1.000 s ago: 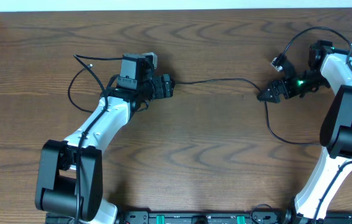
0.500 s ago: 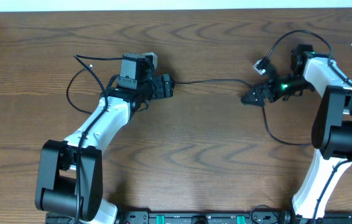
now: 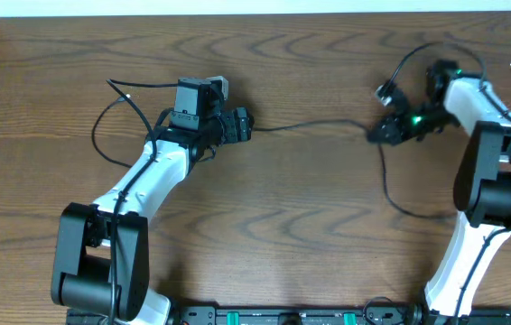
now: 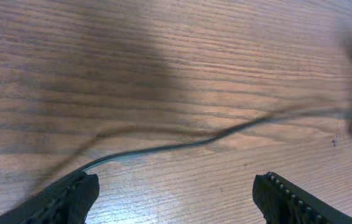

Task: Untangle cables
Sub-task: 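Grasp the black cable and pull it up-right with the right gripper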

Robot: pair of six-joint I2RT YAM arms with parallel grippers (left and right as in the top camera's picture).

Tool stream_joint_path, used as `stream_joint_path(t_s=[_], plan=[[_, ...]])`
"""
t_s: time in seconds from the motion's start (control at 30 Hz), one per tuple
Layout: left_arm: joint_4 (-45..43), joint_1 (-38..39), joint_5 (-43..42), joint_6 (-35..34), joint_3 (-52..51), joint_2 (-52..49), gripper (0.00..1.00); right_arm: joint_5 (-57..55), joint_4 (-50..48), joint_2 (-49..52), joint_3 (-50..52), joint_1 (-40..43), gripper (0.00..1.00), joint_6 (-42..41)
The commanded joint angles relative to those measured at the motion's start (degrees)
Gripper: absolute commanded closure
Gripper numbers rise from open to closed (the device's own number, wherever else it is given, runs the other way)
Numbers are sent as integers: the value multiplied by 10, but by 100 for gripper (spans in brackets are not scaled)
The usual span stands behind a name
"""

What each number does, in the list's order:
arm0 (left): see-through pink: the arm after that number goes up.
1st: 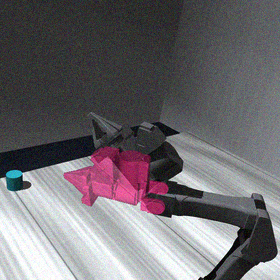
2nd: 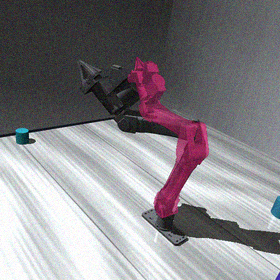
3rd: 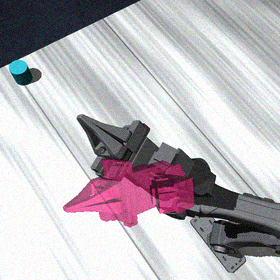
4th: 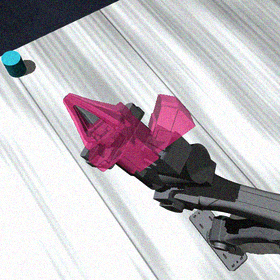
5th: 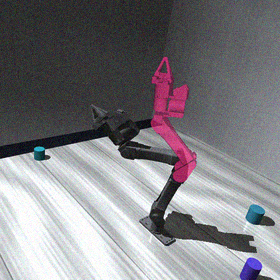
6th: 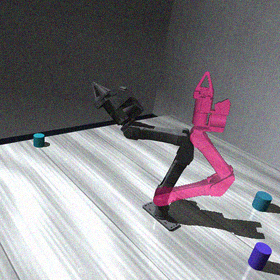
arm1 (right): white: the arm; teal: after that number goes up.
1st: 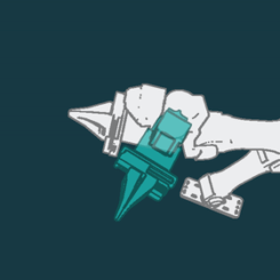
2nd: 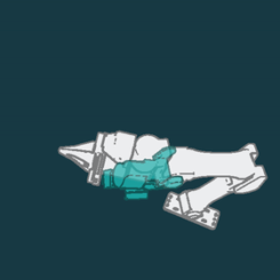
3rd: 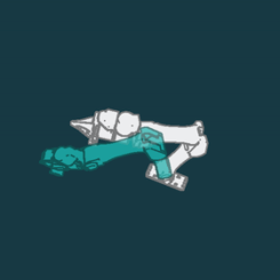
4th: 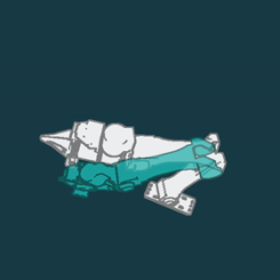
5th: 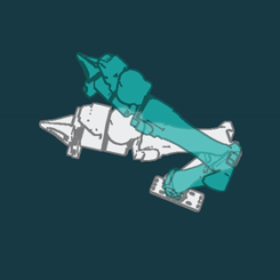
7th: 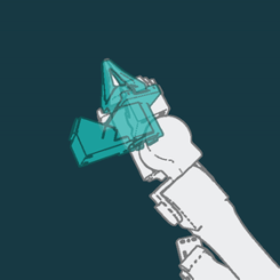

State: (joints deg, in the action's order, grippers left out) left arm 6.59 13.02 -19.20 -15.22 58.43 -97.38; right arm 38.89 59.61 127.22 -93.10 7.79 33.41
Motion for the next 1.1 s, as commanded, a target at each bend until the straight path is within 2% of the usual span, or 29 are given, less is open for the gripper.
stream_joint_path(t_s=[0.0,0.13,0.3,0.5,0.8,1.07], plan=[[1,0,-3,1,8,12,16,4,33,-2,-118,37,99,-57],[1,0,-3,1,8,12,16,0,66,-2,-274,83,99,-144],[0,0,-3,1,8,12,16,-62,71,-2,-453,154,99,-276],[0,0,-3,1,8,12,16,-136,85,-3,-650,271,99,-327],[0,0,-3,1,8,12,16,-236,88,-3,-725,366,99,-328],[0,0,-3,1,8,12,16,-390,94,-6,-741,386,99,-328]])
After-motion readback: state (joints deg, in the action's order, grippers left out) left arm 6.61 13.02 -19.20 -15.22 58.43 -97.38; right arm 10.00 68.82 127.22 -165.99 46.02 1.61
